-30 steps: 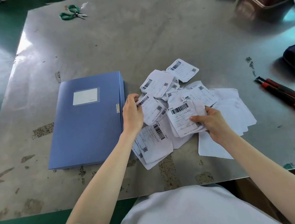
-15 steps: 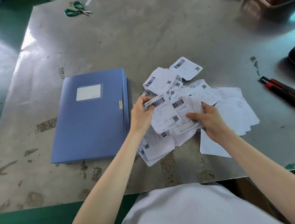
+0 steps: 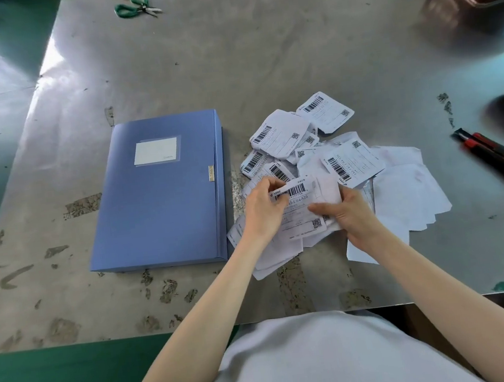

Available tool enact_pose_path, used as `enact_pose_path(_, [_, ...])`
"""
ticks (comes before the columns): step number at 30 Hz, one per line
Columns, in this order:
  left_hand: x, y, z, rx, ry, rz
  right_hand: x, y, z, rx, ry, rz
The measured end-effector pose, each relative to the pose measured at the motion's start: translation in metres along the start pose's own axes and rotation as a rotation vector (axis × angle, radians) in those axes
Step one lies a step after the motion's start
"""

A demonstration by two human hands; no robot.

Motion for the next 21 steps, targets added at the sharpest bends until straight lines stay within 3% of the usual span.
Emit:
enact_pose_path(6, [0.000, 0.011, 0.015, -0.035, -0.072, 0.017, 0.001, -0.005, 0.003, -0.007, -0.038, -0.017])
enact_pose_path(14, [-0.002, 0.046, 0.018, 0.436, 0.090, -0.022, 0.005, -0.002, 0.021, 0.046, -0.169, -0.001])
enact_pose_path(21, [-0.007, 0.048, 0.013, 0.522, 0.030, -0.102, 0.006, -0.005, 0.021, 0.046, -0.164, 0.010])
Point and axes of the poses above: each hand's wrist, its own x-axis towards the middle knuckle, its own z-axis out of the back of the hand, y = z × x, the point moved 6 cm from there along x, towards the middle knuckle, and after that the axes turned 13 degrees about z, right-handed, at the moved point
